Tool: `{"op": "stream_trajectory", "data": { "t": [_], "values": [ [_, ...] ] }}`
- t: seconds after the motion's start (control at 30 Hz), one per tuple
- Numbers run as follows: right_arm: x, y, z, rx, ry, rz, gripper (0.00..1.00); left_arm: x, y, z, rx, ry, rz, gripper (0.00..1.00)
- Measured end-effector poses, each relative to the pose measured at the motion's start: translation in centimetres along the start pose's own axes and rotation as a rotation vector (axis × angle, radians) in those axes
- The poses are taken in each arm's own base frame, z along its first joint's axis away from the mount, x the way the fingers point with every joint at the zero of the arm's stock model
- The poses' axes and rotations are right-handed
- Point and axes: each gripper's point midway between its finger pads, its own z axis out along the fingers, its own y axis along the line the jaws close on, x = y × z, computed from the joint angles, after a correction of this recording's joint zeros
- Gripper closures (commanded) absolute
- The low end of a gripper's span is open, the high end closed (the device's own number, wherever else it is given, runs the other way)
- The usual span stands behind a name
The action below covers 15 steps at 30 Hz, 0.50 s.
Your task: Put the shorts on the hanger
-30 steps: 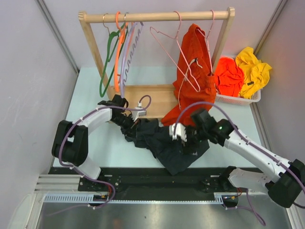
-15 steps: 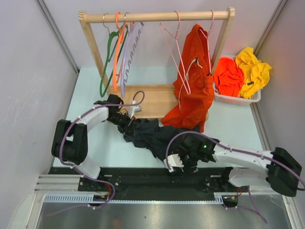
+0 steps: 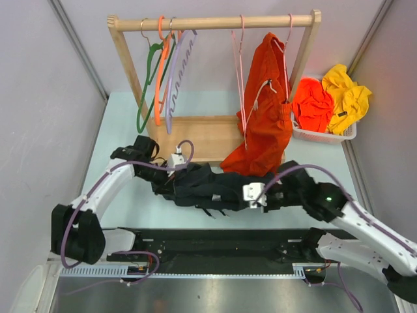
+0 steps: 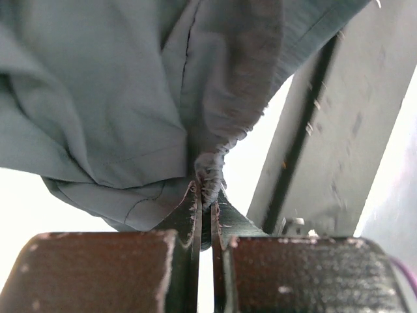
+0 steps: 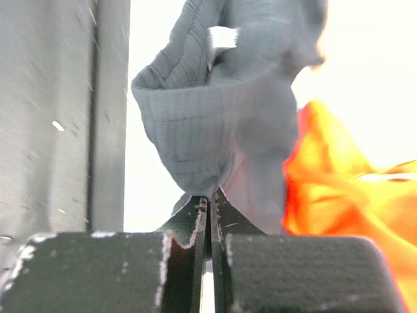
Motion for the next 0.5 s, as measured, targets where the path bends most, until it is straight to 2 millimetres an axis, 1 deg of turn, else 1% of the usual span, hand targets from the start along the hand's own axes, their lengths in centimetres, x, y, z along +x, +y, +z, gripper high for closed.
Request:
{"op": "stream_trajectory", "data": {
  "t": [0.03,0.1,0.13,0.17,0.2,0.27,0.3,0.37,0.4,0.43,0.47,0.5],
  "values": [
    [-1.4,-0.1,-1.4,0.013,-0.047,0.0,1.0,0.2,-0.8,-0.3,0.011,0.008,0.041,1.0],
    [-2.9,-0.1,-3.0,0.022,-0.096,0.007,1.0,0.6,-2.2,-0.8,0.028,0.036,0.115,1.0],
    [-3.4,-0.4,-3.4,0.025,-0.112,0.016,1.0,0.8,-2.7,-0.8,0.035,0.05,0.147,1.0],
    [-3.4,-0.7,-3.4,0.024,-0.112,0.03,1.0,1.0,-3.5,-0.9,0.048,0.067,0.181,0.99],
    [-2.9,-1.3,-3.0,0.018,-0.096,0.062,1.0,1.1,-4.0,-0.9,0.063,0.079,0.205,1.0],
    [-1.2,-2.6,-1.3,-0.005,-0.043,0.144,1.0,1.5,-4.5,-0.7,0.086,0.102,0.197,1.0],
    [0.1,-3.4,0.0,-0.022,-0.006,0.192,1.0,1.7,-4.4,-0.6,0.097,0.113,0.172,1.0],
    [2.5,-4.7,2.7,-0.052,0.057,0.264,0.97,1.8,-3.4,-0.2,0.101,0.121,0.096,0.99],
    [3.3,-5.0,3.5,-0.062,0.079,0.283,0.94,1.9,-2.9,0.0,0.096,0.123,0.061,0.99],
    [4.5,-5.2,4.7,-0.079,0.11,0.305,0.91,2.0,-2.0,0.2,0.086,0.122,0.008,0.99],
    [5.3,-5.4,5.8,-0.091,0.132,0.318,0.8,2.2,-1.0,0.4,0.067,0.122,-0.042,0.99],
    [5.9,-5.6,6.5,-0.094,0.148,0.325,0.72,2.4,0.2,0.6,0.046,0.117,-0.096,0.94]
  ]
}}
